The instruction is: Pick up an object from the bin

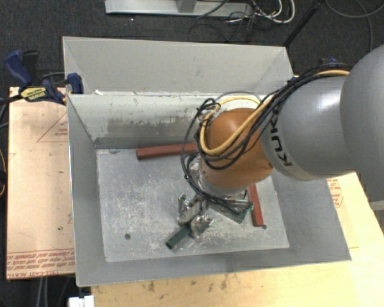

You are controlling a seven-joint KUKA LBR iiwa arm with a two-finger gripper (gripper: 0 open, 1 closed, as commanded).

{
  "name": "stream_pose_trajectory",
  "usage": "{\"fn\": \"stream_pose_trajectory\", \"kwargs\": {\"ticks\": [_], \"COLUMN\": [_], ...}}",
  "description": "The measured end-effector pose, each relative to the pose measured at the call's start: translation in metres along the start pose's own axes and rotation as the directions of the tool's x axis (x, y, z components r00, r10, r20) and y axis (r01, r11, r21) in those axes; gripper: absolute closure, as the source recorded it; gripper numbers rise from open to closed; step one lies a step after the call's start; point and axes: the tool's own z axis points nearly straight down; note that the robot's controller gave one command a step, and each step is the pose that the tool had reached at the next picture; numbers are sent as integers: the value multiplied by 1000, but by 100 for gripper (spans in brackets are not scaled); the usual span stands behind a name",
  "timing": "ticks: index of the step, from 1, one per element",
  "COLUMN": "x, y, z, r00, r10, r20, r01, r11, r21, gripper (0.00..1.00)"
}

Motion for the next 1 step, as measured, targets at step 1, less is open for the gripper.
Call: {"fn": "stream_pose_trajectory", "kwargs": {"ticks": [1], "x": [18], "y": [32], "z": [-204], "r00": [995], "r10": [96], "r20": [1], "r01": [-96], "r11": [995], "r21": [-4], "gripper": [100]}}
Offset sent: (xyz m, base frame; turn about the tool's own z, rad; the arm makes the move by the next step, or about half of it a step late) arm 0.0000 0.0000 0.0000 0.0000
